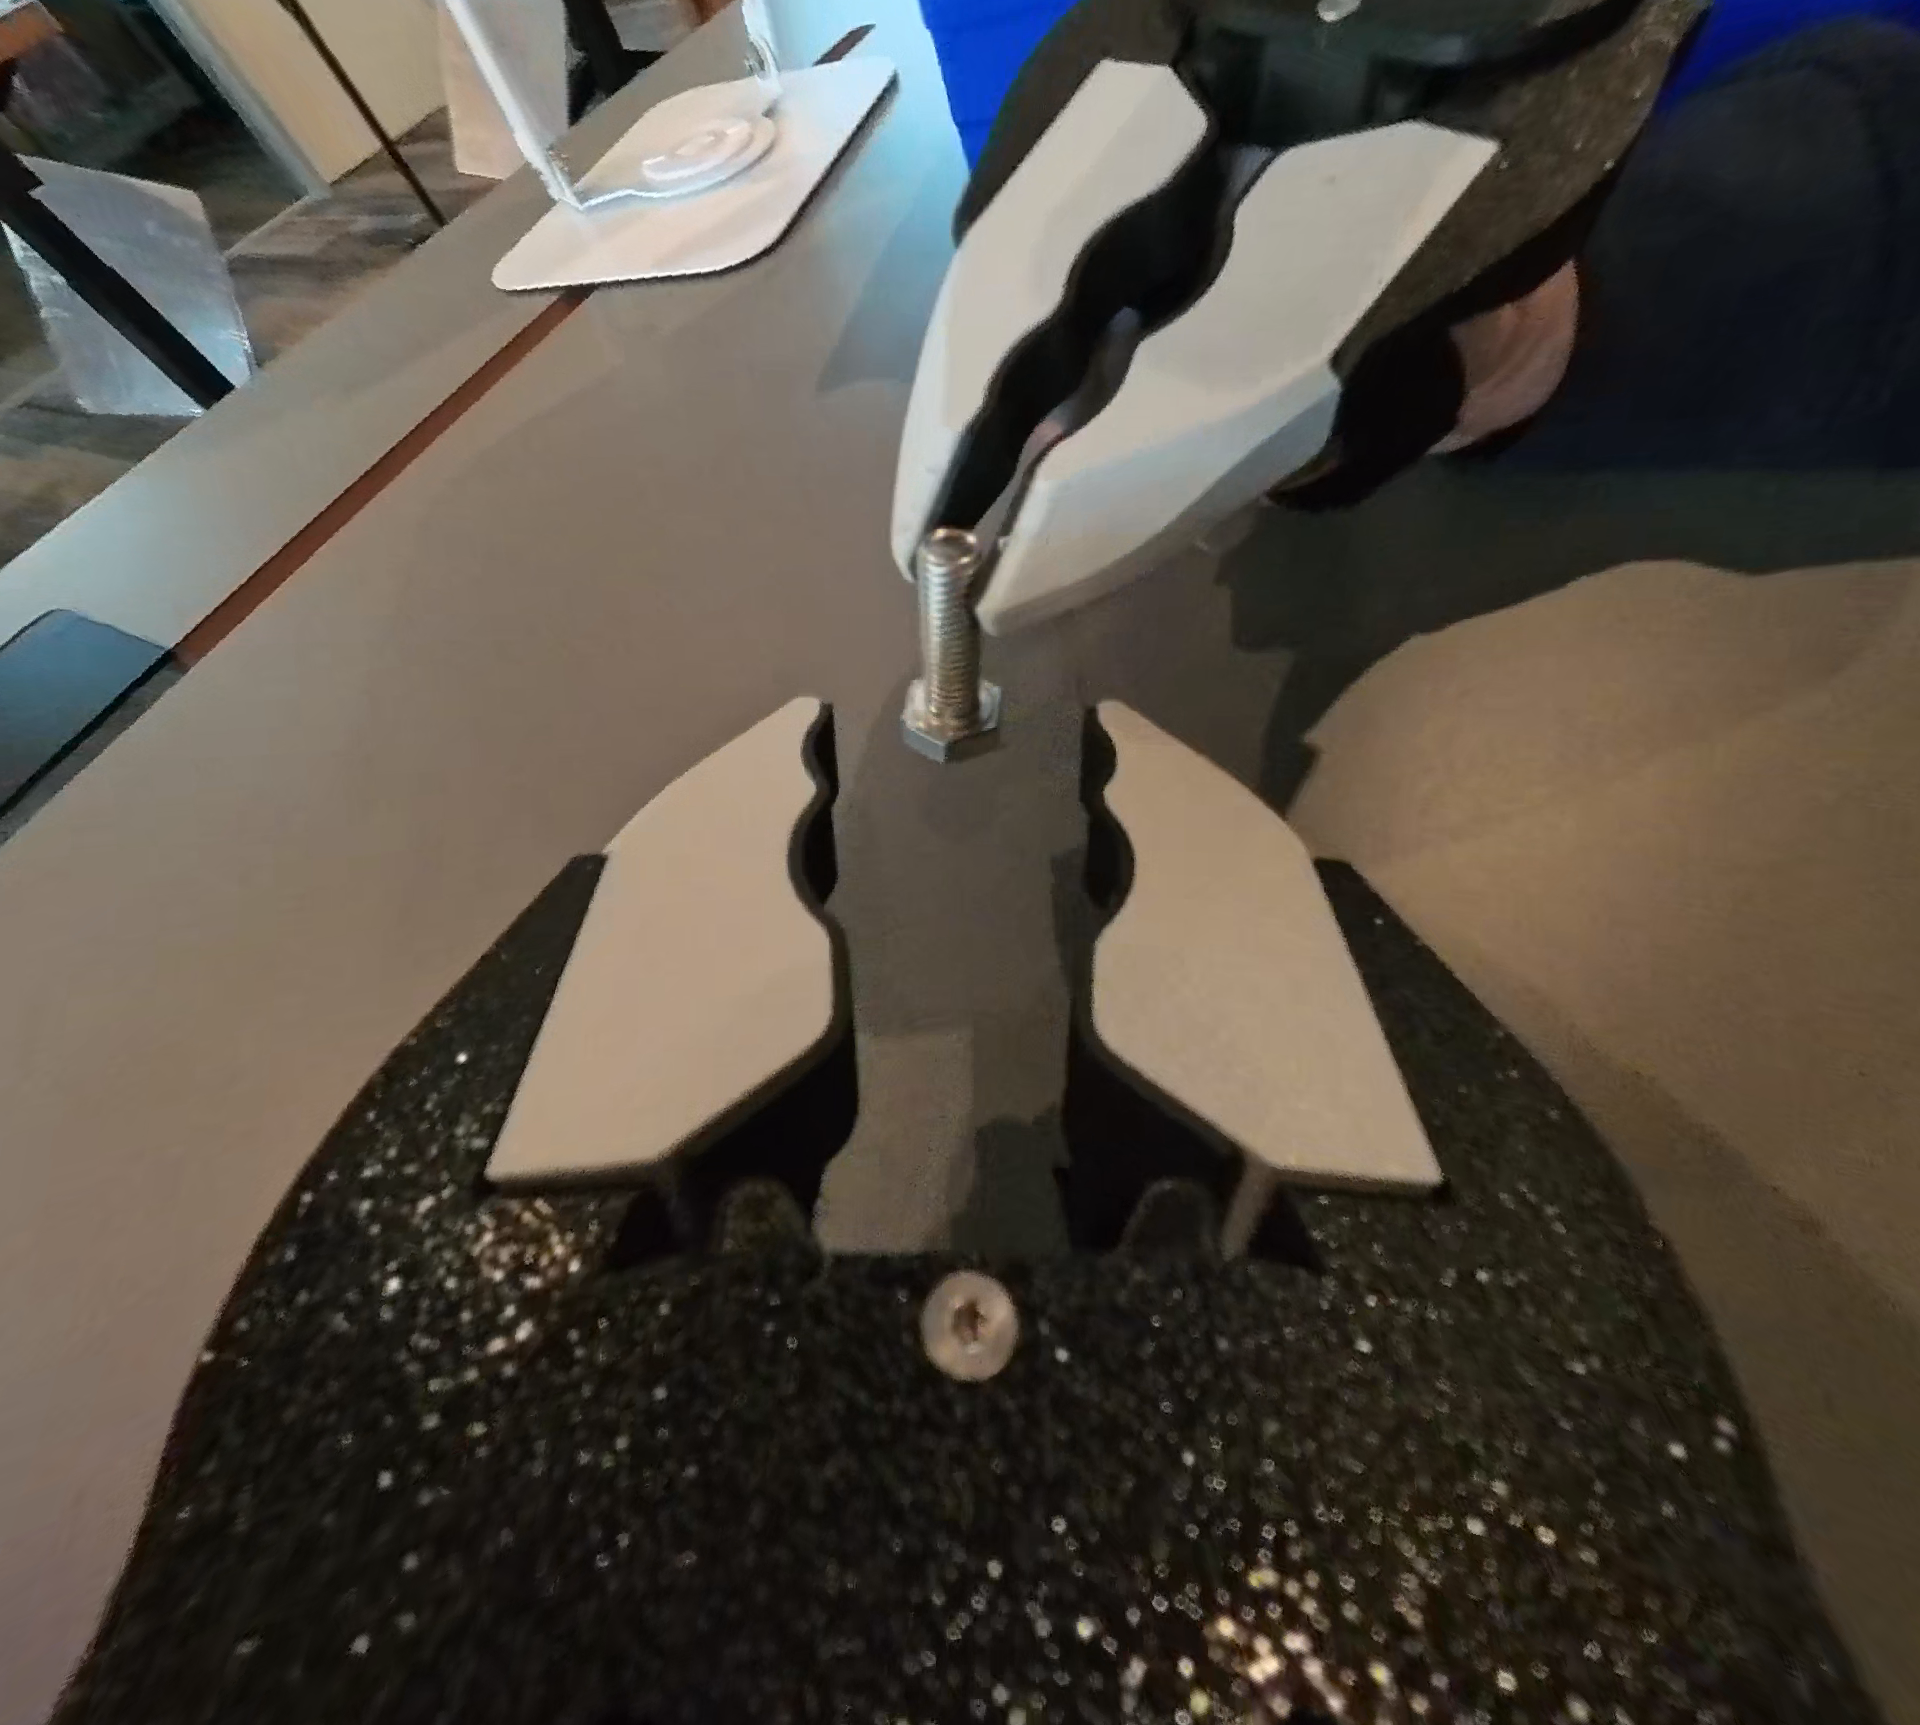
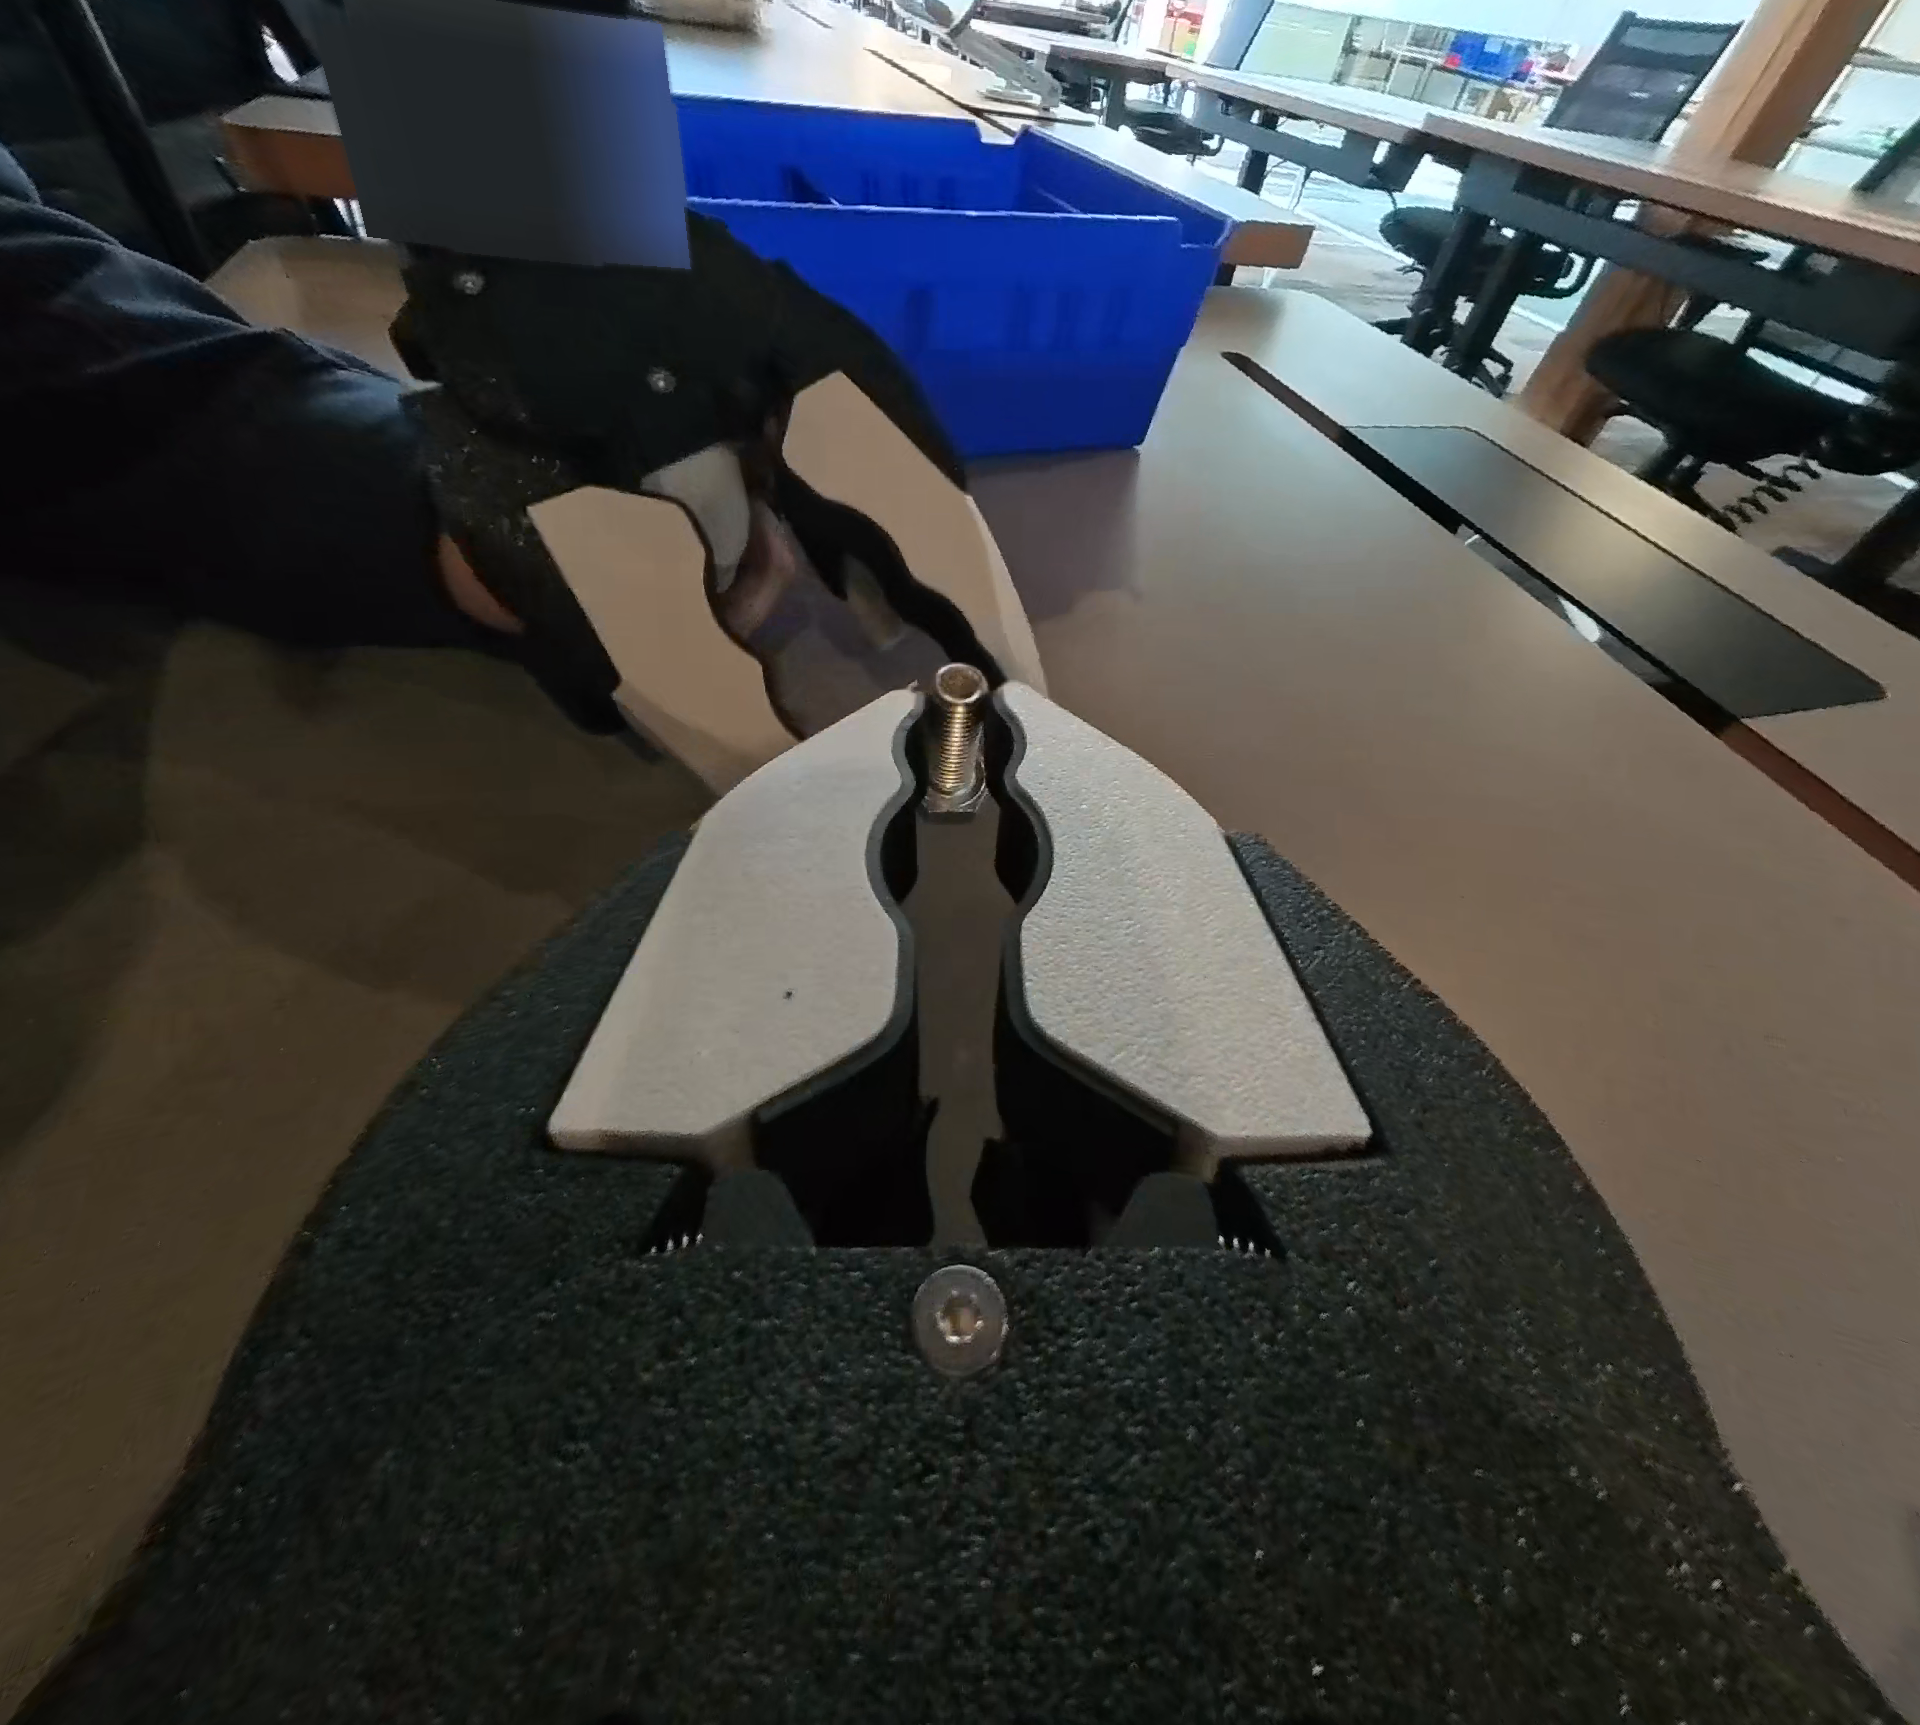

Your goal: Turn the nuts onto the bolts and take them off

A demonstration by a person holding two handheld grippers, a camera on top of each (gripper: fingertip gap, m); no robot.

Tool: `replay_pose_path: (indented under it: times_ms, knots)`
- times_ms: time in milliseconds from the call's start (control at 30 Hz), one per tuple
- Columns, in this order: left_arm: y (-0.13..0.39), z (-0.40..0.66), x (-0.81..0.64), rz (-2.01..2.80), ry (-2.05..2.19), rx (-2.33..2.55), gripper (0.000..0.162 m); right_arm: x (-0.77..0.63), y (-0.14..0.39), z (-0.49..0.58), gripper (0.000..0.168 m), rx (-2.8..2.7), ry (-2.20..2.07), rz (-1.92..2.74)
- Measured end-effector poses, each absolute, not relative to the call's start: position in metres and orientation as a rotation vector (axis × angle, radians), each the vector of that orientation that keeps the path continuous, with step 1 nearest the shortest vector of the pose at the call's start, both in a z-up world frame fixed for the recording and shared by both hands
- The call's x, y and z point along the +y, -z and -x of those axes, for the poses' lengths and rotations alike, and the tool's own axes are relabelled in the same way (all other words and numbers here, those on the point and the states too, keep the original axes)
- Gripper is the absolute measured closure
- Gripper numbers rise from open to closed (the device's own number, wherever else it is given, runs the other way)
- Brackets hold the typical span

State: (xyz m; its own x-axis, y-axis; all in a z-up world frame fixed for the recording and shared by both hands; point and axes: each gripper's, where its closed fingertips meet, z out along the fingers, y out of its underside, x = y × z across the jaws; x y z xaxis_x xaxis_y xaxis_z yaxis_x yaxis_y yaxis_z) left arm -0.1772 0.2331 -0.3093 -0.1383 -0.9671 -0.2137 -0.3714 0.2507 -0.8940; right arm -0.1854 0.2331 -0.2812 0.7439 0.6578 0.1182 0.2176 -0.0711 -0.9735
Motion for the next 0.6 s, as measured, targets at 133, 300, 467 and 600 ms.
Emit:
replay_pose_path:
  times_ms: [133, 300, 467, 600]
  knots:
    - [0.315, 0.176, 0.231, 1.240, 0.826, 1.710, 0.119, 0.232, 0.278, 0.186, 0.159, -0.710, -0.405, 1.615]
    - [0.310, 0.177, 0.231, 1.199, 0.829, 1.686, 0.127, 0.229, 0.276, 0.191, 0.159, -0.722, -0.441, 1.595]
    - [0.299, 0.179, 0.231, 1.178, 0.924, 1.630, 0.130, 0.227, 0.268, 0.189, 0.159, -0.677, -0.527, 1.558]
    - [0.288, 0.182, 0.232, 1.154, 1.015, 1.576, 0.131, 0.226, 0.261, 0.185, 0.159, -0.626, -0.610, 1.530]
